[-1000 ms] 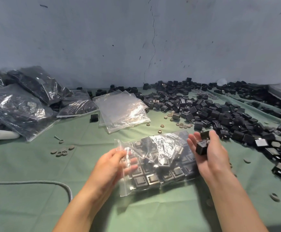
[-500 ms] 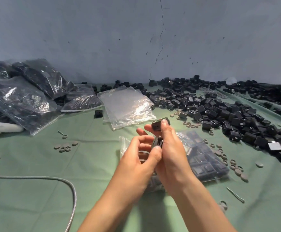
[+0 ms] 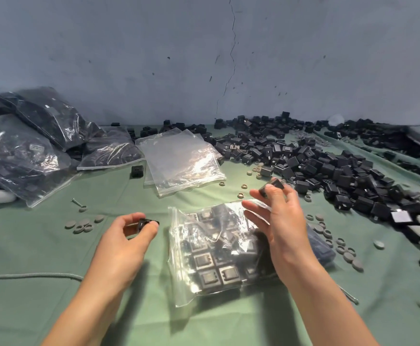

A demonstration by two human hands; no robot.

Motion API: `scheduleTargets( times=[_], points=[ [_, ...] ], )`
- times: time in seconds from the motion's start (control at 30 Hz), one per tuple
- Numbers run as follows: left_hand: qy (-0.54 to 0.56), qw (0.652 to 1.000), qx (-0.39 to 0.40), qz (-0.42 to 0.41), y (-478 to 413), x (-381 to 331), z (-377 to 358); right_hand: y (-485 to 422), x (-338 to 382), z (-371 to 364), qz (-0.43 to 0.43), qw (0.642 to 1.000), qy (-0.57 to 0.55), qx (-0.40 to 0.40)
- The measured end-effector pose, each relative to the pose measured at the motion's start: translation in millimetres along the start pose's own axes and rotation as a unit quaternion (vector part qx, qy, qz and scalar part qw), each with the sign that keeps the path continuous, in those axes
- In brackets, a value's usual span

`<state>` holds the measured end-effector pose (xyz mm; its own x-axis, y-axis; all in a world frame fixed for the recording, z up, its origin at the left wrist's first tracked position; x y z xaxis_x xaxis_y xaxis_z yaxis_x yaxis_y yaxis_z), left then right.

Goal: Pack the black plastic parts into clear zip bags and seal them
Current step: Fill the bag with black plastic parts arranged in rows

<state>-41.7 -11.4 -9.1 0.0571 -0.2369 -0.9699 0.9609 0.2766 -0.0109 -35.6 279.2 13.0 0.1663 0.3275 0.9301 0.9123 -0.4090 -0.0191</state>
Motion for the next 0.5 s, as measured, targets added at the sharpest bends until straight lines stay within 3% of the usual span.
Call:
scheduleTargets(
  times=[0.3,0.5],
  points=[
    [0.027,0.997,0.049,0.048,-1,15,-19,-11,7,50,0.015,0.996,0.029,-0.087],
    [0.016,0.992,0.125,0.0,6,7,-31,-18,6,67,0.0,0.991,0.011,-0.13]
  ],
)
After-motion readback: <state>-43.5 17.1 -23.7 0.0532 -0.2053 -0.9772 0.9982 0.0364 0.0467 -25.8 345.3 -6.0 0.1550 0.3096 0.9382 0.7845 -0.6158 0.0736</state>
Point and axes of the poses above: each hand's wrist, its own y-axis away from the middle knuckle, its own z-axis out of the back of the hand, x = y × z, the point moved 8 cm from there along -y, towards the middle knuckle, and after that the axes turned 1 degree about x, right-handed, at the moved point
